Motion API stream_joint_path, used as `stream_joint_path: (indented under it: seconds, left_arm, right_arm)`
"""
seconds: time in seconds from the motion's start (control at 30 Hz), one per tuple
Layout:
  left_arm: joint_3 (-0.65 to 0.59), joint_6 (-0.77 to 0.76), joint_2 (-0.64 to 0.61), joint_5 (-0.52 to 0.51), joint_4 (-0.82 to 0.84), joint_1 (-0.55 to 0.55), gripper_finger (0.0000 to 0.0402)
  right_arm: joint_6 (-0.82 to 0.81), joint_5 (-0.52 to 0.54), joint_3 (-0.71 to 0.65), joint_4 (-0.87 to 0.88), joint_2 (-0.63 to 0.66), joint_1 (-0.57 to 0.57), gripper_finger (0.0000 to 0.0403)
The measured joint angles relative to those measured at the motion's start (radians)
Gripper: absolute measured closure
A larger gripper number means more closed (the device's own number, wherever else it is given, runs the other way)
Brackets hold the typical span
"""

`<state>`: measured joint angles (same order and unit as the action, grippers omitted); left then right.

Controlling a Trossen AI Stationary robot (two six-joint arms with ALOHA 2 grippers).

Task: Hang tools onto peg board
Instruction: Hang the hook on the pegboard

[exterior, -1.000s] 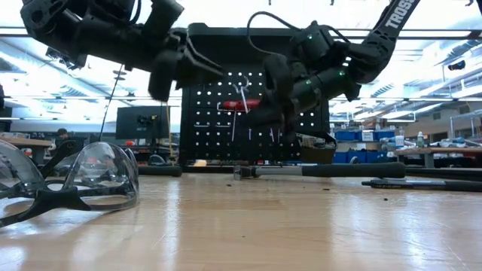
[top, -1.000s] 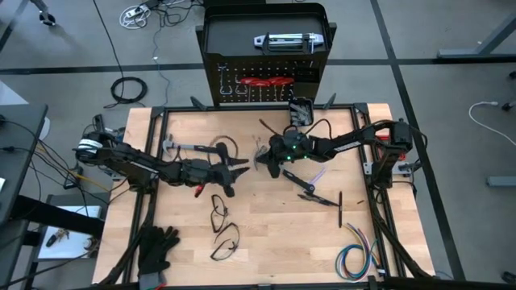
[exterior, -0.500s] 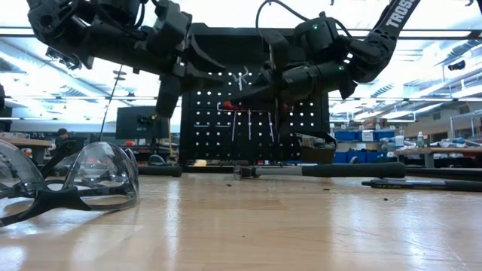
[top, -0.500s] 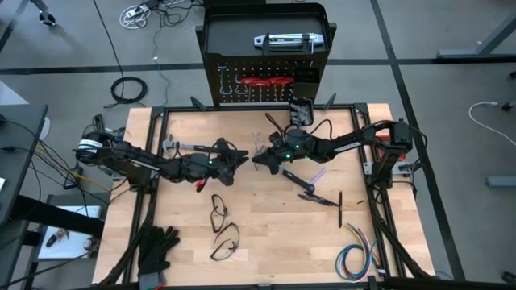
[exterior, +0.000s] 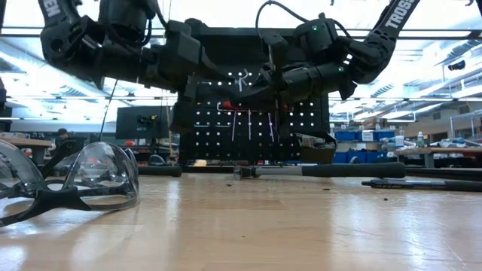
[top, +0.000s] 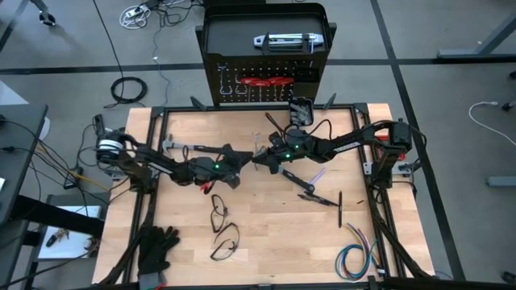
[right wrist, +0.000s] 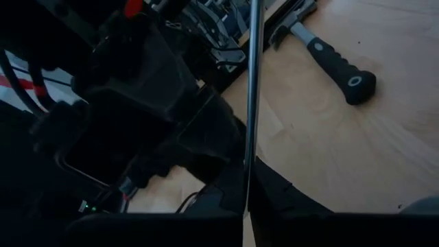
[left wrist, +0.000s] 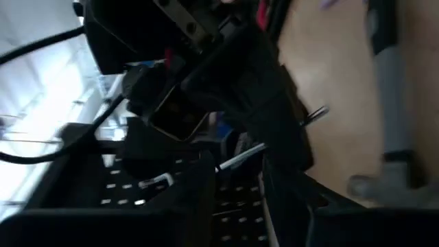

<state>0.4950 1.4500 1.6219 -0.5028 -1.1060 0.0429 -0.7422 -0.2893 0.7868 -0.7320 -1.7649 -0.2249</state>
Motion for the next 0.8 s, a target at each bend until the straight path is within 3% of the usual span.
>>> stream_joint_path:
  seconds: [0.23,0.5,0.67,0.8]
  left_arm:
    - [0.007,0.268,0.131,-0.023,-0.227,0.004,0.0280]
    - [0.097,0.417,0.230,-0.034,-0.256,-0.004,0.0286]
    - [0.109,0.405,0.233,-0.038,-0.256,-0.005,0.0340]
    - [0.108,0.380,0.234,-0.142,-0.262,-0.002,0.0384]
  right_arm:
    - [-0.014,0.000,0.000,0.001,0.000,0.001,0.0388]
    - [-0.026,0.006,-0.004,0.022,-0.001,-0.001,0.0388]
    - [-0.041,-0.004,-0.003,0.007,-0.002,0.002,0.0386]
    - [-0.048,-0.009,0.000,-0.010,-0.002,-0.002,0.0389]
